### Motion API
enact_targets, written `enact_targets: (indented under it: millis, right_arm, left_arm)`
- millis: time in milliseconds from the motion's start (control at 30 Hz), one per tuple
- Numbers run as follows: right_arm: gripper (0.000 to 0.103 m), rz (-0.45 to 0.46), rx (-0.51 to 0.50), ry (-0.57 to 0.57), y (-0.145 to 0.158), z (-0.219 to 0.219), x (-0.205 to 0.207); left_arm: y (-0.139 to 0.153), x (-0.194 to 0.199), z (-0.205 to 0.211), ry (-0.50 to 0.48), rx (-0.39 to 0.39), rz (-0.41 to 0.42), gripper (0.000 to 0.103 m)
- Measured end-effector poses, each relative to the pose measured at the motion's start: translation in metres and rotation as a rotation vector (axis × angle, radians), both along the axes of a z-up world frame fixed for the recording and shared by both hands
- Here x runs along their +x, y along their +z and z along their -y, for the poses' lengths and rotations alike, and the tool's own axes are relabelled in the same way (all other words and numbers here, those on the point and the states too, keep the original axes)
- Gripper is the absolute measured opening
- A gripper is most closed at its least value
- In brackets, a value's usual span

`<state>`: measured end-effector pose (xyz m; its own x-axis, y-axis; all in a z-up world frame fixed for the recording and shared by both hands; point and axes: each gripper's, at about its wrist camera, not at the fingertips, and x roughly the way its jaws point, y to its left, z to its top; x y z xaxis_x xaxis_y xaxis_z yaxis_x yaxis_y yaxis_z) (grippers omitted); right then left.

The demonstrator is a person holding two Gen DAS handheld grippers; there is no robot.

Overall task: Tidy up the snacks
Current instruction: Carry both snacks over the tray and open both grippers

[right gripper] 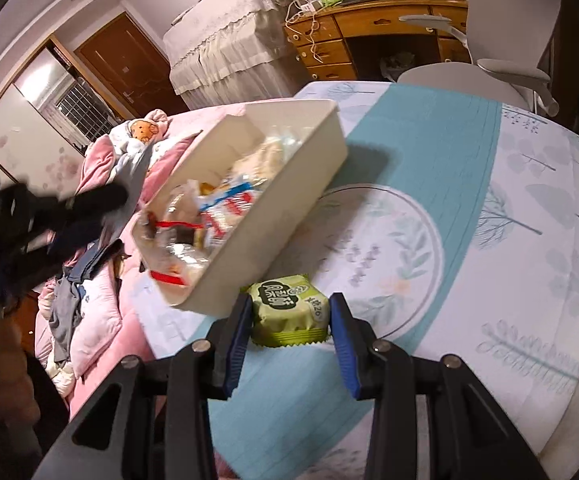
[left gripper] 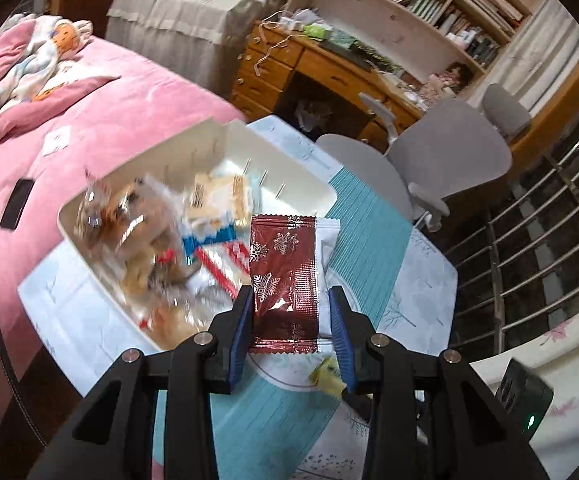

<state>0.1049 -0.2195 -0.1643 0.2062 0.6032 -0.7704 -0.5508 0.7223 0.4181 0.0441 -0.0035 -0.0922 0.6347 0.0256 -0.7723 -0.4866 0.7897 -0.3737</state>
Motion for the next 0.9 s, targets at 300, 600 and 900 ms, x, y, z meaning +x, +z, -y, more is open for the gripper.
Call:
enact_targets:
  millis: [300,600,900]
  right_arm:
    - [0.039,0.087,0.024,-0.176,0.021,-0.054,-0.023]
    - [0.039,0.111,0.067,-0.404,0.013,-0.117,-0.045]
    - [0.046,0.083,0.091,-0.502,-0.004,-0.146,-0.062]
  left_arm:
    - [0.015,0.021,-0.081,-0.191,0.005,0.003,0.036]
    - [0.001,0.045,-0.149,-0.381,0.042,-0.047,0.036]
    - [-0.003,0.041,-0.158,-0.505,0.07,-0.043,0.071]
